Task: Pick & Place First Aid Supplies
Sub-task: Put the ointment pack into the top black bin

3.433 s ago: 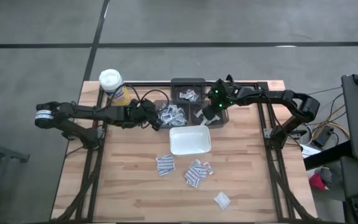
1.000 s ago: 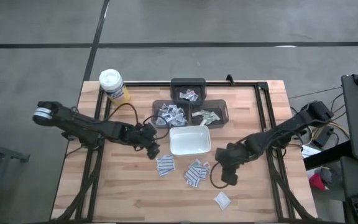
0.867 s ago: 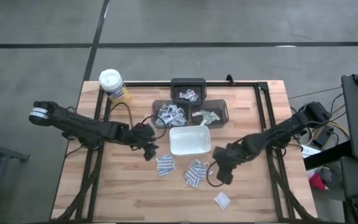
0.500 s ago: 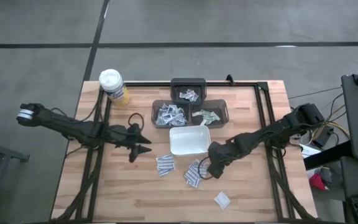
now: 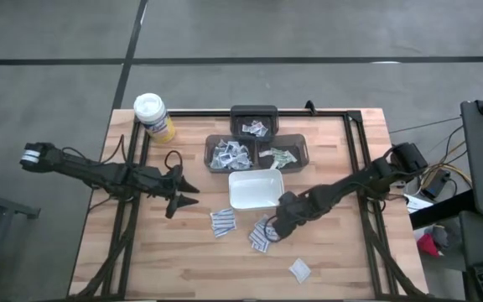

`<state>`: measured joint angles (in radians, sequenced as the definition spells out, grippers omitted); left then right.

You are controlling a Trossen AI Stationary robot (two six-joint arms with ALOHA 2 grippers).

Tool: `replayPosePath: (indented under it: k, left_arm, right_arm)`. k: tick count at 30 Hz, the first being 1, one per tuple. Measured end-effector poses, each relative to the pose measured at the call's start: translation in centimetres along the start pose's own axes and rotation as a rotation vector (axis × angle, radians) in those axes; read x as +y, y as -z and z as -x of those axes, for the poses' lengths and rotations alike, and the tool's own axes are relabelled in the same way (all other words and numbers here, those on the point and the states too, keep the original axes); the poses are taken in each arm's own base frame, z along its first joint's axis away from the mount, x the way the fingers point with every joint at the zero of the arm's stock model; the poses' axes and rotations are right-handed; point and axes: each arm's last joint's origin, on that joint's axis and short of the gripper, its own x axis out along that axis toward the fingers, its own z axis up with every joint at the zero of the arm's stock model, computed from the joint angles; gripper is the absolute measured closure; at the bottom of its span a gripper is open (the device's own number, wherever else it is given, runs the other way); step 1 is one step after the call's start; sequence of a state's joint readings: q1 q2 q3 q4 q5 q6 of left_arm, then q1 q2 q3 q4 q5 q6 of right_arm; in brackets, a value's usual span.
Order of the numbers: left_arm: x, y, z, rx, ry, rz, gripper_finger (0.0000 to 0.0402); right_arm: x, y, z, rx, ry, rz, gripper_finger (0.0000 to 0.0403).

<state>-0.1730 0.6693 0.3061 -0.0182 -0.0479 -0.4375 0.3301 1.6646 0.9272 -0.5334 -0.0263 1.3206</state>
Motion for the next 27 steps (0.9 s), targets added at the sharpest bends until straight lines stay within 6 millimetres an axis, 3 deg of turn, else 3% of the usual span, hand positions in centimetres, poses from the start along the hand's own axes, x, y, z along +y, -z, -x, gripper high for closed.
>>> replayPosePath:
  k: [11,27]
  left_arm:
    - [0.1,0.3,-0.1,0.032,-0.007,-0.027,0.0204]
    - [0.1,0.3,-0.1,0.035,-0.009,-0.04,0.0204]
  right_arm:
    - [0.6,1.5,-0.6,0.024,-0.014,-0.045,0.0262]
    - [0.7,1.6,-2.3,0.012,0.022,-0.056,0.0287]
